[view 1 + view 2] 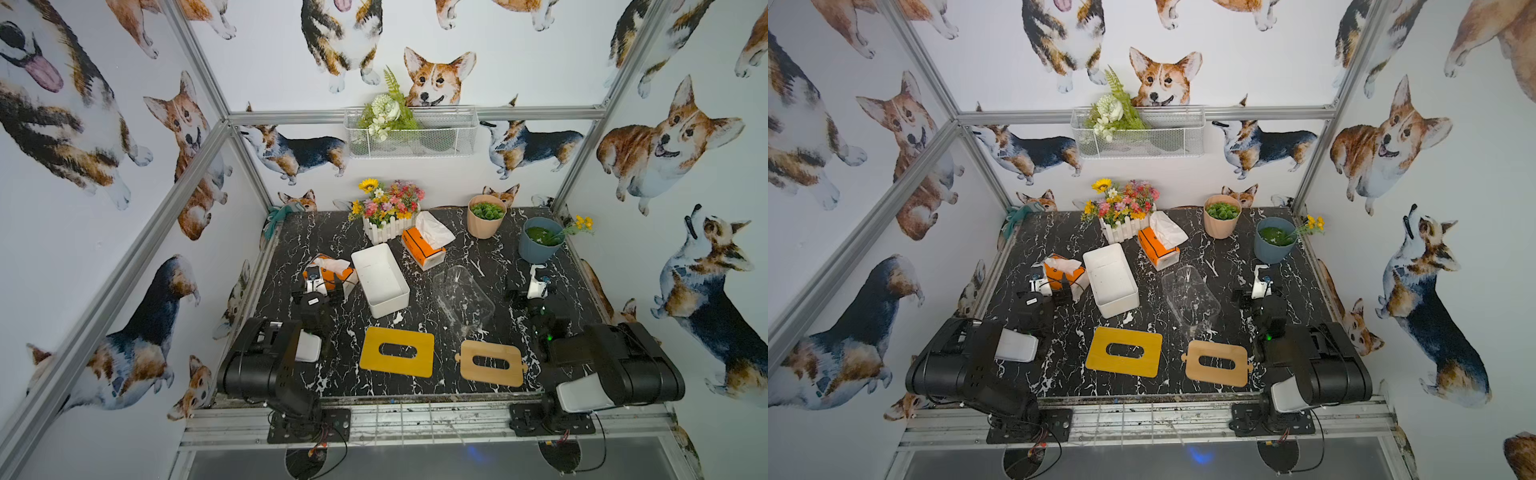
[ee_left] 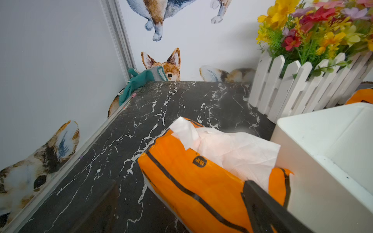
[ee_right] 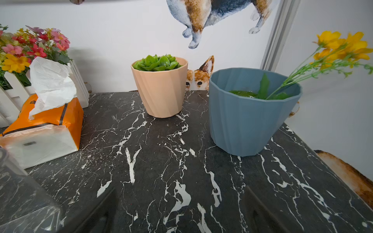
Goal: Put the tissue paper into the tissue box
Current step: Adjust the tissue box at the center of the board.
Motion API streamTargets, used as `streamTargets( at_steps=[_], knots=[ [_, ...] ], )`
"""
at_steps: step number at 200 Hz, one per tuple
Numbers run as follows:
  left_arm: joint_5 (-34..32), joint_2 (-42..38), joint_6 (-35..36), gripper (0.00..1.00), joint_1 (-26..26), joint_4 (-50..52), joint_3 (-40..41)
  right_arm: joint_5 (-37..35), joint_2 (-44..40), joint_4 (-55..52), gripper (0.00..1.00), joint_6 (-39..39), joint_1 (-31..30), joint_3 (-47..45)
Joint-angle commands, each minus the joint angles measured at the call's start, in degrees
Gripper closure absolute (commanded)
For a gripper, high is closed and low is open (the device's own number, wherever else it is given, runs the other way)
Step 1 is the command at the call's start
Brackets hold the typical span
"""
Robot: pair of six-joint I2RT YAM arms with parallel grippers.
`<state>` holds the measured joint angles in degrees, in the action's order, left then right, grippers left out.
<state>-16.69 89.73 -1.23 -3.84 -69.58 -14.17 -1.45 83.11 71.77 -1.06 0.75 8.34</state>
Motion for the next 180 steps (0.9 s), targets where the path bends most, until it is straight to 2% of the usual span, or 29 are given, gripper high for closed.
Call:
streamTargets(
  at_steps=[1, 121, 140, 155, 180],
  knots=[
    [-0.35, 0.18, 0.36, 0.00, -0.03, -1.89, 0.11, -0.17, -0.14, 0.69, 0.00, -0.61, 0.04, -0.08],
    [-0.54, -0.15, 0.46, 0.00, -0.03, -2.26, 0.29, -1.14, -0.83, 0.48, 0.00, -1.03, 0.12, 0.09],
    [-0.35, -4.74, 0.69, 0.00, -0.20, 0.59, 0.86, -1.22, -6.57, -8.54, 0.00, -1.33, 0.12, 2.29],
    [-1.81, -10.35, -0.09, 0.00, -0.14, 7.36, -0.24, -1.35, -11.74, -17.85, 0.00, -1.84, 0.08, 5.72],
    [-2.00, -20.01, -0.64, 0.00, -0.21, 17.98, -3.06, -0.02, -19.55, -27.33, 0.00, -4.65, -0.06, 9.86]
  ],
)
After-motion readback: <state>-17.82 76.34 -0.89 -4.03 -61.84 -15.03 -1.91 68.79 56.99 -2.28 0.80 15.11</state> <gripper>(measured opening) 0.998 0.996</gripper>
